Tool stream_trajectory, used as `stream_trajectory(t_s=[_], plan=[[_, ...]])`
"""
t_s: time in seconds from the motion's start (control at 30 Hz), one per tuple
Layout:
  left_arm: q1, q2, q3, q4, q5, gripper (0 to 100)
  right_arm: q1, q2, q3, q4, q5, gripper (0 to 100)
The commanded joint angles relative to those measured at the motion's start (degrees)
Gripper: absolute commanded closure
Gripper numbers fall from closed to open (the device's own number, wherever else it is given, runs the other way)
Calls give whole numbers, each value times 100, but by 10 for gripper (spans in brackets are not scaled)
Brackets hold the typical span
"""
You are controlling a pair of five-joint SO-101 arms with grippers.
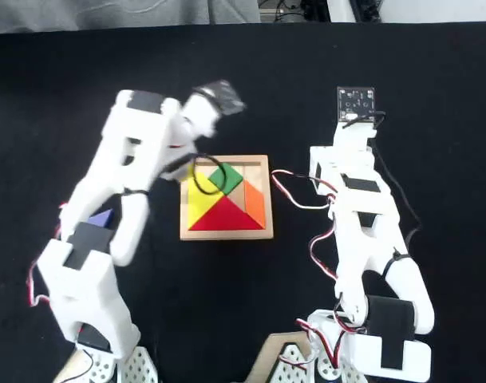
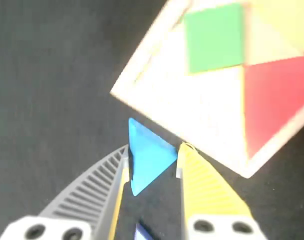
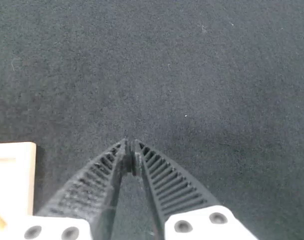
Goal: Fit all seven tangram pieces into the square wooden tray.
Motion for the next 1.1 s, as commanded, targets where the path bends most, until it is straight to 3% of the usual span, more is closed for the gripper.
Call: stream_trajectory(t_s=[0.0, 0.23, 0.5, 0.7, 1.07], plan=[[549, -237, -312, -413, -703, 898, 229, -4, -277, -105, -9, 986], [681, 624, -523, -1204, -826, 898, 264, -13, -286, -105, -9, 986], [637, 1204, -1235, -809, -1310, 896, 255, -22, -286, -105, -9, 986], [576, 1468, -1710, -378, -1319, 788, 255, -4, -295, -105, -9, 986], [444, 1582, -1982, -299, -1319, 787, 246, 13, -295, -105, -9, 985]])
